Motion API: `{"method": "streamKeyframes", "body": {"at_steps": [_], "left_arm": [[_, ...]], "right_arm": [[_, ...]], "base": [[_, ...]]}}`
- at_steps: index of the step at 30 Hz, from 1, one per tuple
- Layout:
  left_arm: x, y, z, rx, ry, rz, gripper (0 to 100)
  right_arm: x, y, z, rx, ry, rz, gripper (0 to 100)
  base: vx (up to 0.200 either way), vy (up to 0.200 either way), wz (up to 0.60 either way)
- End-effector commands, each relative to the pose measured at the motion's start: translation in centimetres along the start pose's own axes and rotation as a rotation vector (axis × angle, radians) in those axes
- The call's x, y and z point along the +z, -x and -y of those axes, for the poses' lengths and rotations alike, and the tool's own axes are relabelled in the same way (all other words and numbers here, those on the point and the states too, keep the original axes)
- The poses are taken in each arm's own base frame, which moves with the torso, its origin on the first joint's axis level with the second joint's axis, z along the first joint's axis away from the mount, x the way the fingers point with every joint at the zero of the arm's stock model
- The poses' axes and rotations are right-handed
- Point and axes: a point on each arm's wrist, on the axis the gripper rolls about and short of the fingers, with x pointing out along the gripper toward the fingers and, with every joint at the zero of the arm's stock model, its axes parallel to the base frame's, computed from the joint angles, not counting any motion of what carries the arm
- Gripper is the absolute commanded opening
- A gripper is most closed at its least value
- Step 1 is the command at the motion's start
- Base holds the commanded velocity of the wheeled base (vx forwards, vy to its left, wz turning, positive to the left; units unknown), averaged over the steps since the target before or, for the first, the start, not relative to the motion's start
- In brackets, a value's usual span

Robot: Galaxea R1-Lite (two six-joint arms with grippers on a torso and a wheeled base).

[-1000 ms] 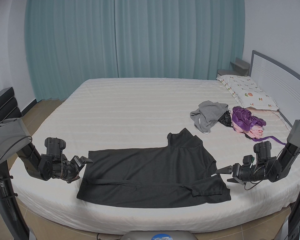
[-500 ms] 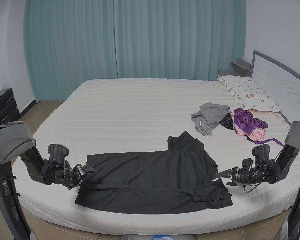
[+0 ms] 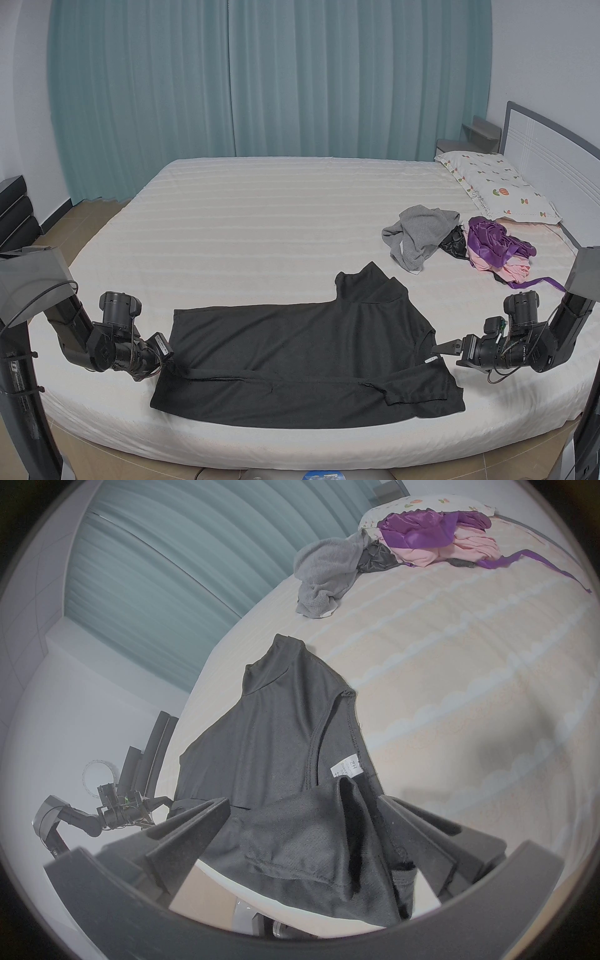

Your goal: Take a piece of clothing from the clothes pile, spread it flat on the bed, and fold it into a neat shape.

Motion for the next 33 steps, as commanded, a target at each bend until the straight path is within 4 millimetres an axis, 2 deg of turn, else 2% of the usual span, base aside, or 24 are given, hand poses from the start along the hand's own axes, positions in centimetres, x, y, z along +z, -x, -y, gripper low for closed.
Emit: {"method": "streamKeyframes", "body": {"at_steps": [1,11,23,33], "left_arm": [[0.0,0.0,-0.3,0.011,0.007,0.001,0],[0.7,0.2,-1.1,0.049,0.029,0.040,0],[0.4,-0.1,-1.2,0.056,0.027,0.025,0],[0.4,-0.1,-1.2,0.056,0.027,0.025,0]], "right_arm": [[-0.4,-0.4,0.4,-0.006,-0.007,-0.013,100],[-0.7,-1.6,0.8,0.013,0.016,0.007,100],[-1.1,-2.1,1.1,0.019,0.055,-0.008,100],[-1.1,-3.2,1.0,0.026,0.067,-0.021,100]], "base": [[0.000,0.000,0.00],[0.000,0.000,0.00],[0.000,0.000,0.00],[0.000,0.000,0.00]]}}
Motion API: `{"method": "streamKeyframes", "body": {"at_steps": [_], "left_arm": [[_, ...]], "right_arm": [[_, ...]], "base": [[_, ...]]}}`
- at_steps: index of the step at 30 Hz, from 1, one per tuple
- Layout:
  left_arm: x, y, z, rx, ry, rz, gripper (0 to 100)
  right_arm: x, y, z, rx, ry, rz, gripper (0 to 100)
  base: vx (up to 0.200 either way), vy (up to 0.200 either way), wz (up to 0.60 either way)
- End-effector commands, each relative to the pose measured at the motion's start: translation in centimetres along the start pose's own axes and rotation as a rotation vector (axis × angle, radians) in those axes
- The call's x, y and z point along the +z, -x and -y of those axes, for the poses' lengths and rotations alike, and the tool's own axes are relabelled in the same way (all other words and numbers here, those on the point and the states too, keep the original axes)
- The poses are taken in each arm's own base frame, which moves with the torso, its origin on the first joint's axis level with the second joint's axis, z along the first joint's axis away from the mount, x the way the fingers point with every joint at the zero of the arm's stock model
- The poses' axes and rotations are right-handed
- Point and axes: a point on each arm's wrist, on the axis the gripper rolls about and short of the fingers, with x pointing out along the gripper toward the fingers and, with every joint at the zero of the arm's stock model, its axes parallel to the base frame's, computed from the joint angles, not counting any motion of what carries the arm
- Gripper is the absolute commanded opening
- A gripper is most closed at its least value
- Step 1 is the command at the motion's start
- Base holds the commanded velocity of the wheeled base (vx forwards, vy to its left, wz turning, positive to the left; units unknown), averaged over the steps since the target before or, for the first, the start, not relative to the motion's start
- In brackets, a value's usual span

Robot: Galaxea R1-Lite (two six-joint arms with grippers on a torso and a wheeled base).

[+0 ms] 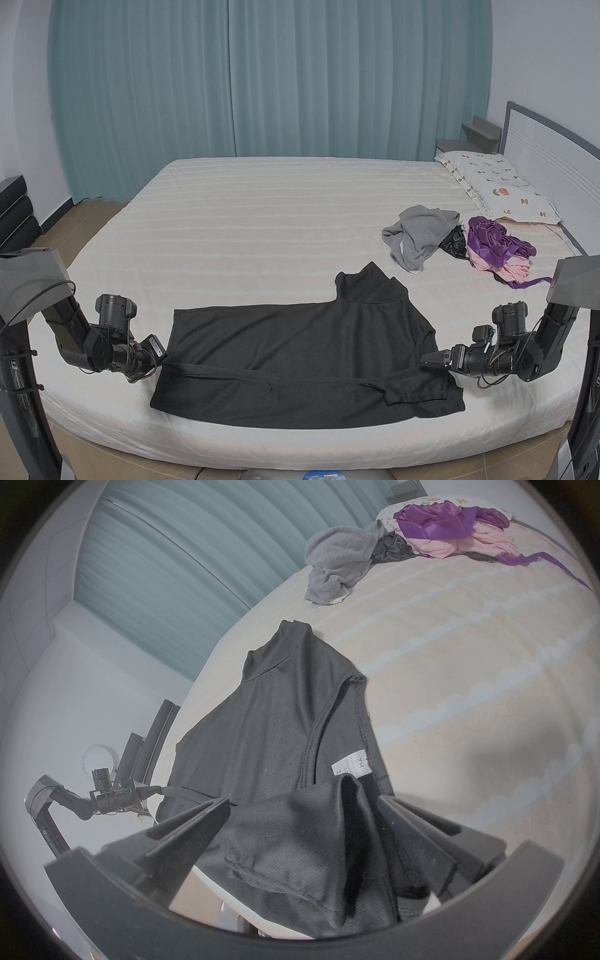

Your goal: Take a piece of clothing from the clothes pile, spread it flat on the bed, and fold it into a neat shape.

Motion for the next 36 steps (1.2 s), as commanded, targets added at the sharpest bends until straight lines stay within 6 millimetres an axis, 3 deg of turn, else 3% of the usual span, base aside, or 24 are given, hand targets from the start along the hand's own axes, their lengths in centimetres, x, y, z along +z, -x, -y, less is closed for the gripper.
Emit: {"method": "streamKeyframes", "body": {"at_steps": [1,2,8,17,28,29,30,36], "left_arm": [[0.0,0.0,0.0,0.000,0.001,0.000,0],[0.0,0.0,0.0,-0.001,0.001,-0.001,0],[0.0,0.0,0.0,0.001,0.001,-0.001,0],[-0.1,0.0,0.0,0.002,0.000,-0.003,0],[-0.2,0.0,0.0,0.002,-0.002,-0.006,0],[-0.3,0.1,-0.1,0.004,-0.002,-0.009,0],[-0.3,0.1,-0.1,0.004,-0.002,-0.011,100],[0.0,0.3,0.1,-0.012,0.012,-0.002,100]], "right_arm": [[-0.1,-0.5,0.1,0.000,0.001,-0.009,100],[-0.3,-0.7,-0.1,0.002,0.007,-0.016,0],[-0.4,-0.5,-0.2,-0.005,0.015,-0.015,0],[0.3,1.7,-0.1,-0.008,-0.014,0.031,0],[0.0,1.2,0.2,-0.015,-0.011,0.016,0],[0.0,1.2,0.3,-0.015,-0.010,0.014,100],[0.0,1.0,0.2,-0.014,-0.010,0.012,100],[1.0,2.3,-1.2,0.018,0.010,0.062,100]], "base": [[0.000,0.000,0.00],[0.000,0.000,0.00],[0.000,0.000,0.00],[0.000,0.000,0.00],[0.000,0.000,0.00],[0.000,0.000,0.00],[0.000,0.000,0.00],[0.000,0.000,0.00]]}}
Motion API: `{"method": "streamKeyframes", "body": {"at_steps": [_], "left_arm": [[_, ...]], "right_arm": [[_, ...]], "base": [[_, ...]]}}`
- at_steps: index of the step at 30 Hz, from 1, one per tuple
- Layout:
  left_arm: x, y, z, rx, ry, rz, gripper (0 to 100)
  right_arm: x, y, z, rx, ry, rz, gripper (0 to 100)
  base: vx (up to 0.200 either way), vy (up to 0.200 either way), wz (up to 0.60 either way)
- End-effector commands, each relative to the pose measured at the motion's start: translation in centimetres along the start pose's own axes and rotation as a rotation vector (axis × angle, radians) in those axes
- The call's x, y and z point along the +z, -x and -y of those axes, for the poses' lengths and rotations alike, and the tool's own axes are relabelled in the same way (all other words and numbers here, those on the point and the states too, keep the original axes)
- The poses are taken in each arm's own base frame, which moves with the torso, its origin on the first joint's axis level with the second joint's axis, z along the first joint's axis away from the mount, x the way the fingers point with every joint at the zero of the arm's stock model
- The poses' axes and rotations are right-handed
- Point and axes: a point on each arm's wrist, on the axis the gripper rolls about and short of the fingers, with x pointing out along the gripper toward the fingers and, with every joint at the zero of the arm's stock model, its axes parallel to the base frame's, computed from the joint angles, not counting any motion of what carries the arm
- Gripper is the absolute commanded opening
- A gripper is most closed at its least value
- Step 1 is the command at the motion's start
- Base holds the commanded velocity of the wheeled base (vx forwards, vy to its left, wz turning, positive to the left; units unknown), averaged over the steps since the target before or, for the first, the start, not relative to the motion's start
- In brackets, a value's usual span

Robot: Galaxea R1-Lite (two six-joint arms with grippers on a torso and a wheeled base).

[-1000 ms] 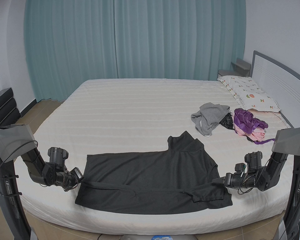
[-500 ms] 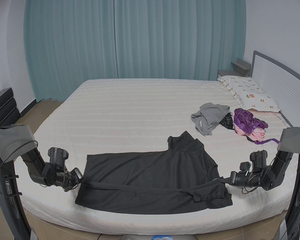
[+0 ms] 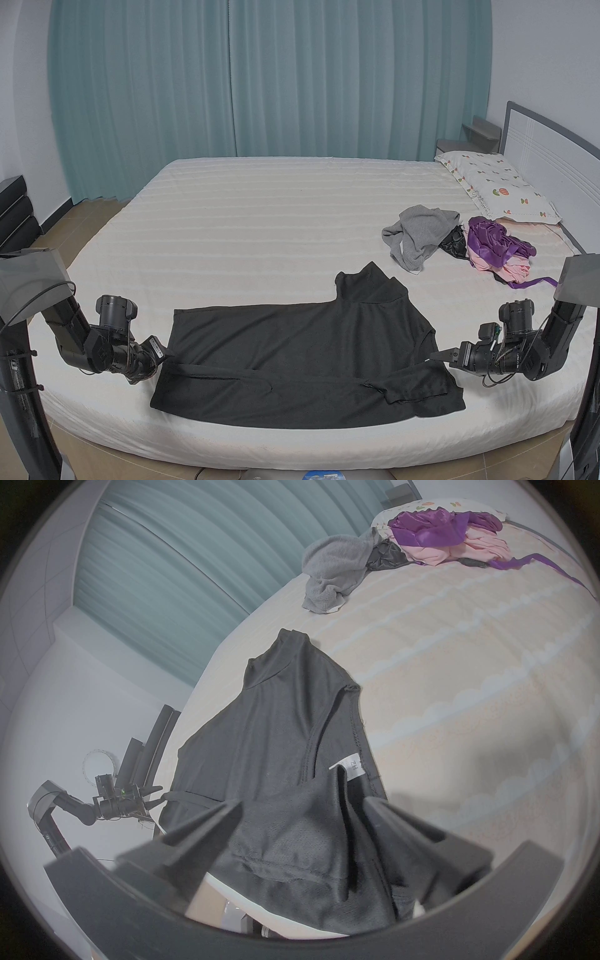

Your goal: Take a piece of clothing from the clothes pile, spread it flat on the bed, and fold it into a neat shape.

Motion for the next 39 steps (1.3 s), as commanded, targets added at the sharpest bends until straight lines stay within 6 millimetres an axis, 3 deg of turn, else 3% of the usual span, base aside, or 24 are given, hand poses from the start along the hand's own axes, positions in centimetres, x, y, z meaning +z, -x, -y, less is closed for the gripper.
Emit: {"method": "streamKeyframes", "body": {"at_steps": [1,7,8,9,11,16,20,39], "left_arm": [[0.2,0.3,0.1,-0.010,0.015,0.009,100],[0.2,1.6,0.3,-0.026,0.055,0.027,100],[-0.2,2.8,0.2,-0.030,0.055,0.028,100],[-0.2,2.8,0.2,-0.030,0.055,0.028,100],[-1.2,4.3,0.2,-0.042,0.046,0.015,100],[-2.1,4.5,0.1,-0.040,0.065,-0.017,100],[-2.0,4.5,0.1,-0.060,0.067,-0.029,100],[-2.0,3.9,0.1,-0.069,0.104,-0.053,100]], "right_arm": [[1.0,1.5,-1.6,0.030,0.027,0.053,100],[0.4,1.9,-4.0,0.065,-0.046,0.043,100],[-1.3,2.3,-4.7,0.045,-0.069,0.005,100],[-1.3,2.3,-4.7,0.045,-0.069,0.005,100],[-3.5,2.8,-5.5,0.021,-0.063,-0.050,100],[-5.4,1.8,-6.5,0.018,-0.117,-0.085,100],[-5.8,0.4,-6.4,-0.018,-0.136,-0.038,100],[-5.5,-2.9,-4.7,-0.099,-0.205,0.080,100]], "base": [[0.000,0.000,0.00],[0.000,0.000,0.00],[0.000,0.000,0.00],[0.000,0.000,0.00],[0.000,0.000,0.00],[-0.200,0.000,0.00],[-0.200,0.000,0.00],[0.000,0.000,0.00]]}}
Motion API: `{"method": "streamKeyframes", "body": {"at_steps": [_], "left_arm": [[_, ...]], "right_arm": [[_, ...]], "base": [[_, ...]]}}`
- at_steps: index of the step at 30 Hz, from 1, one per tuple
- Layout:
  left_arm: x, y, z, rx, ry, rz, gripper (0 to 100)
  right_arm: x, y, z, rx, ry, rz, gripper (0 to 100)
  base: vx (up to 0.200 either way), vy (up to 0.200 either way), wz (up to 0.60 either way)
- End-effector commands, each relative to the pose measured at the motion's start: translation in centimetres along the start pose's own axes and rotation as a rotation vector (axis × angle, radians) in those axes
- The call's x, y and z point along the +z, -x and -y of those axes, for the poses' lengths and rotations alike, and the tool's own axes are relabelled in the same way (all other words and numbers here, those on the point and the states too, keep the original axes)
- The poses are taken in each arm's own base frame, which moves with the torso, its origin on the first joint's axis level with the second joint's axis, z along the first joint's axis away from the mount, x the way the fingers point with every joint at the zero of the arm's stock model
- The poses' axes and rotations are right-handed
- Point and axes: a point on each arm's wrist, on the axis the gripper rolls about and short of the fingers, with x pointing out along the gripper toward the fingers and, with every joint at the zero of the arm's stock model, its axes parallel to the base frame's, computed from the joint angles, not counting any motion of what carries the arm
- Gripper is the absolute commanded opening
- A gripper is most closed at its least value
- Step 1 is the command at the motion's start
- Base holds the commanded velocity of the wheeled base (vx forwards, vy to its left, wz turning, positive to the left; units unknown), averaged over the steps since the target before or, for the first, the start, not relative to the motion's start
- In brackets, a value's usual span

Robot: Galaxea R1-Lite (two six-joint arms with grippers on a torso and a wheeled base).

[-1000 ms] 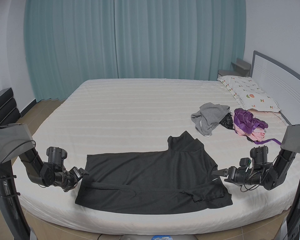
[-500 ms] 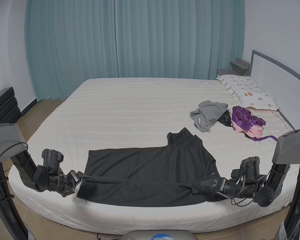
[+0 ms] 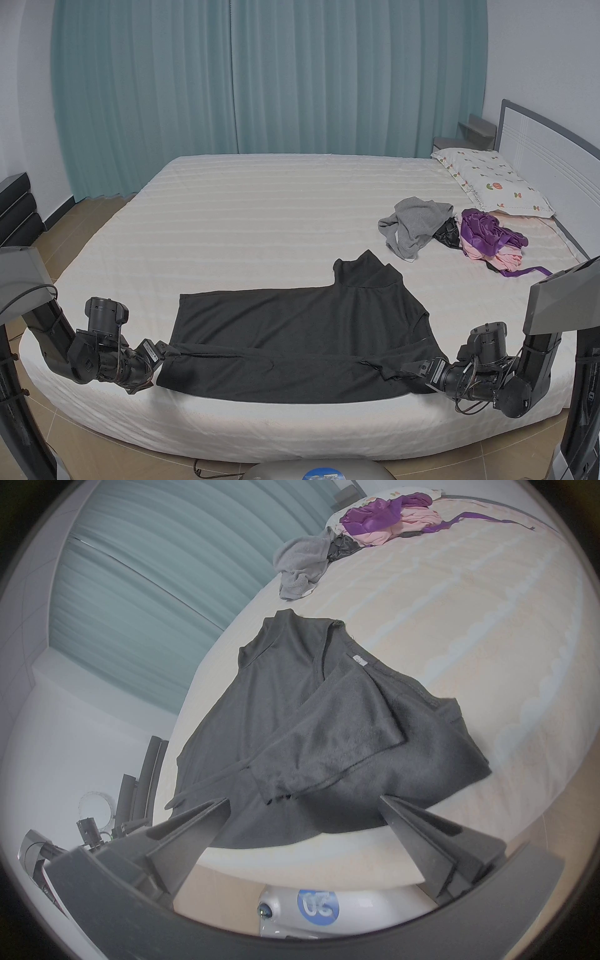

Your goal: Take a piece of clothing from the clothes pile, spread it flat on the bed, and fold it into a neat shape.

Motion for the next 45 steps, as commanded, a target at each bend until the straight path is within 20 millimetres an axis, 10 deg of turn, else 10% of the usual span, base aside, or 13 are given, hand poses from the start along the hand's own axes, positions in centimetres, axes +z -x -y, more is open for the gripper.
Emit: {"method": "streamKeyframes", "body": {"at_steps": [1,45], "left_arm": [[0.0,-0.1,-0.1,0.001,0.002,-0.001,100],[0.0,-0.5,-0.3,0.012,-0.001,-0.009,100]], "right_arm": [[-0.1,-1.3,0.7,-0.025,-0.007,0.005,100],[1.5,-3.2,1.3,-0.107,-0.033,0.094,100]], "base": [[0.000,0.000,0.00],[0.000,0.000,0.00]]}}
